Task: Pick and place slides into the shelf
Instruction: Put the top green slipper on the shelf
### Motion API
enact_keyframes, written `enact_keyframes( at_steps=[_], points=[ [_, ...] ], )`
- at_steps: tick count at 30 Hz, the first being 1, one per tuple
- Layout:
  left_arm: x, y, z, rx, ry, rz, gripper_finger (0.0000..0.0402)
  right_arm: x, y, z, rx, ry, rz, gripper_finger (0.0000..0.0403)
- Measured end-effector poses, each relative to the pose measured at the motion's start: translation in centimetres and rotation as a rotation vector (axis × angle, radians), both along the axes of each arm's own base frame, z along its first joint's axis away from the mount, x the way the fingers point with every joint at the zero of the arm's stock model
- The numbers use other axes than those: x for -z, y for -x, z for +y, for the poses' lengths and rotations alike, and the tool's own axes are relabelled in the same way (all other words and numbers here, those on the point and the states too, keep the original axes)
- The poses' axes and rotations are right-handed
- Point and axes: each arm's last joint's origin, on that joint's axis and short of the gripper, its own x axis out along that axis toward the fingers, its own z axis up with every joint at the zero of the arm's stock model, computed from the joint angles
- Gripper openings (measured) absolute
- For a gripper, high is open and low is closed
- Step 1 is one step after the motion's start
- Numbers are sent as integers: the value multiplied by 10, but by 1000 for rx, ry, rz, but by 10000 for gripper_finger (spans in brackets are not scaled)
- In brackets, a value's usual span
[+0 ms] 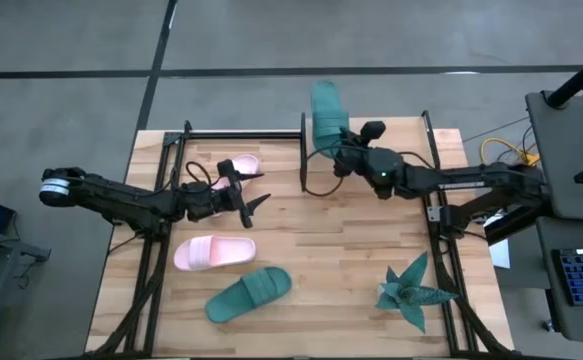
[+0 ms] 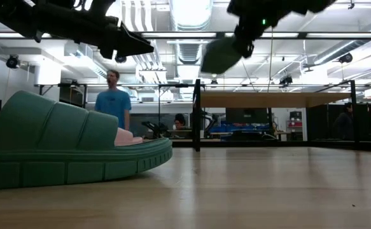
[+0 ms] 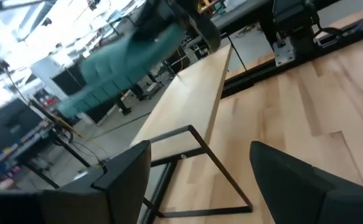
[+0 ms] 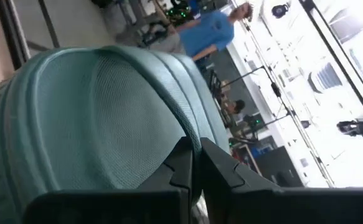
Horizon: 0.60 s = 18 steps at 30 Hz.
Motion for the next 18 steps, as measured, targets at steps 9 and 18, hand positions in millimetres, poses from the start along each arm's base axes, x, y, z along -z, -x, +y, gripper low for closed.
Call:
enact_keyframes(
  at_steps=[9,18],
  points=[
    [1,3,0,-4,20,-14,257,40,-24,-15,52,-34,95,9],
    [6,11,1,-36,19,-10,257,52,-29,-21,41,-39,175,9]
  ],
)
